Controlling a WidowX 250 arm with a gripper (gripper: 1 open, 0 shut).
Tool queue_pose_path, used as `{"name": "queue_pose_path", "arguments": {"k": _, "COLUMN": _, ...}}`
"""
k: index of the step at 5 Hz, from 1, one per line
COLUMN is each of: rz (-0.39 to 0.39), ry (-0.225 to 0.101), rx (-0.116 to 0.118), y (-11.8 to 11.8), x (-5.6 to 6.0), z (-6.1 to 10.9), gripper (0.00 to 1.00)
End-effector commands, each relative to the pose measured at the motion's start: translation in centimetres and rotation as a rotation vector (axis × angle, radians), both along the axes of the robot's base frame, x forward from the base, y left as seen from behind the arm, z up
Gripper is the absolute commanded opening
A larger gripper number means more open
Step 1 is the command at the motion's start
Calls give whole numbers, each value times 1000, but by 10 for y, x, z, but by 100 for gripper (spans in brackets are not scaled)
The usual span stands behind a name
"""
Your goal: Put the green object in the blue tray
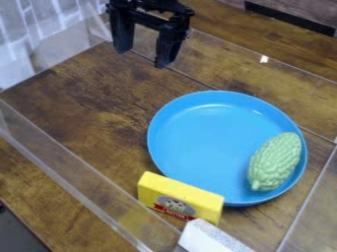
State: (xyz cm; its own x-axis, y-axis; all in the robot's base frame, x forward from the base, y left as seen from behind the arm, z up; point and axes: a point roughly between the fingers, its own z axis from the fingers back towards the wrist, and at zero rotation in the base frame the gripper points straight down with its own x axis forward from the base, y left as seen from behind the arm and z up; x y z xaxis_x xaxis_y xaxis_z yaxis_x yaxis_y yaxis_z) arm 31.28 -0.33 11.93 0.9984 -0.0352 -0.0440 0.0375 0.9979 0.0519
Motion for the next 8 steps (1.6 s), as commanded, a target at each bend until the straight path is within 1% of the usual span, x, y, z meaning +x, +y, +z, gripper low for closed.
{"name": "queue_pose_path", "arguments": {"k": 1, "rz": 36, "ry": -51, "rx": 6, "y": 13, "x": 5, "z": 24, "gripper": 100}}
{"name": "queue_pose_path", "arguments": {"k": 2, "rz": 53, "ry": -53, "rx": 5, "y": 21, "x": 7, "z": 32, "gripper": 100}}
{"name": "queue_pose_path", "arguments": {"k": 3, "rz": 53, "ry": -47, "rx": 2, "y": 17, "x": -2, "z": 31, "gripper": 100}}
{"name": "queue_pose_path", "arguments": {"k": 4, "rz": 56, "ry": -34, "rx": -4, "y": 11, "x": -8, "z": 29, "gripper": 100}}
{"name": "queue_pose_path", "arguments": {"k": 5, "rz": 5, "ry": -33, "rx": -1, "y": 10, "x": -1, "z": 21, "gripper": 100}}
{"name": "queue_pose_path", "arguments": {"k": 7, "rz": -21, "ry": 6, "rx": -10, "y": -14, "x": -5, "z": 22, "gripper": 100}}
{"name": "queue_pose_path", "arguments": {"k": 8, "rz": -46, "ry": 27, "rx": -13, "y": -23, "x": -2, "z": 12, "gripper": 100}}
